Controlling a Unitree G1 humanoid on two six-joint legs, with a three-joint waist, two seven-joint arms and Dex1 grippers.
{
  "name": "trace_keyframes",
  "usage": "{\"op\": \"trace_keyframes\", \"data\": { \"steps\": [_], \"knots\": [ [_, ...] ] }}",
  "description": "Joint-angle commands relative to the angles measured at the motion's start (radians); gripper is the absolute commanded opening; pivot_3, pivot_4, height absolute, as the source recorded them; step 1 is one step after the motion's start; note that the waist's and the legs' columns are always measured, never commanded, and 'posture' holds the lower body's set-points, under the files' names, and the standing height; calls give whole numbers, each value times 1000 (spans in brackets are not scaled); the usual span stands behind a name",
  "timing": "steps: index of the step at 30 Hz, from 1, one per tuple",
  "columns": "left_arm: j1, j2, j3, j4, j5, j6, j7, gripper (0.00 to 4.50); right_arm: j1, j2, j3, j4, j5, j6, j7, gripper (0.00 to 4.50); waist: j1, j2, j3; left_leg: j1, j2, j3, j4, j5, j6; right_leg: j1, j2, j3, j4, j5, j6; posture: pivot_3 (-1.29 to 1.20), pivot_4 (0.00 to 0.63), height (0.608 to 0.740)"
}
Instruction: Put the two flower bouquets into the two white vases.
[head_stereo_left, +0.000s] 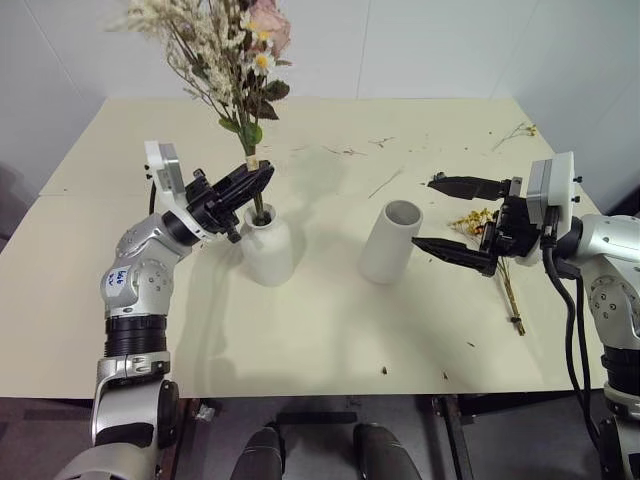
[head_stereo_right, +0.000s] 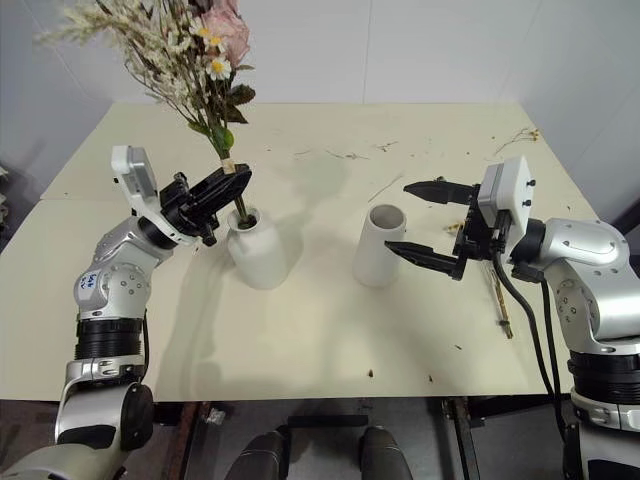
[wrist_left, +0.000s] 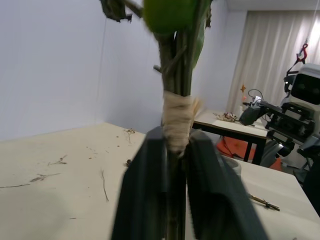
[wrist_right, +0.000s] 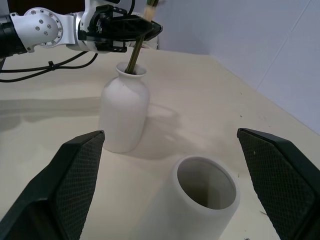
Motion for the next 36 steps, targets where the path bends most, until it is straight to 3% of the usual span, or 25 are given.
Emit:
{"op": "trace_keyframes", "data": {
  "steps": [1,6,13,16,21,27,36],
  "knots": [
    [12,27,-5,-34,32,-56,-24,2070,-7,-1,-39,-38,22,-5,-12,4500,0,0,0,0,0,0,0,0,0,0,0,0,0,0,0,0,150,740],
    [26,127,-37,-21,118,-112,-72,3658,-4,3,-37,-40,21,-11,-20,4500,-2,0,0,0,0,0,0,0,0,0,0,0,0,0,0,0,150,740],
    [-20,311,-56,38,187,-90,-145,3658,12,0,-44,-42,14,-5,-35,4500,-1,0,0,0,0,0,-1,0,0,0,0,0,0,0,-1,0,150,740],
    [-27,393,-72,63,209,-138,-255,3658,22,-48,-38,-28,-17,28,-38,4500,-1,0,0,0,0,0,-1,0,0,-1,0,0,0,-1,-1,0,150,740],
    [5,495,-31,-14,122,-33,-370,3658,-13,-202,-19,120,-120,217,-115,4500,-2,0,0,-1,0,0,-4,0,0,-3,0,0,-1,-2,-3,0,150,740],
    [121,526,57,-238,-30,160,-339,3658,-121,-310,103,375,-294,385,-186,4500,-4,1,0,0,1,1,-6,-1,1,-3,0,0,-1,-3,-5,0,150,740],
    [238,462,118,-439,-115,201,-214,3658,-253,-301,337,623,-470,449,-71,4500,-25,1,0,0,2,2,-8,-1,1,-4,0,0,-1,-4,-5,0,150,740]
  ]
}}
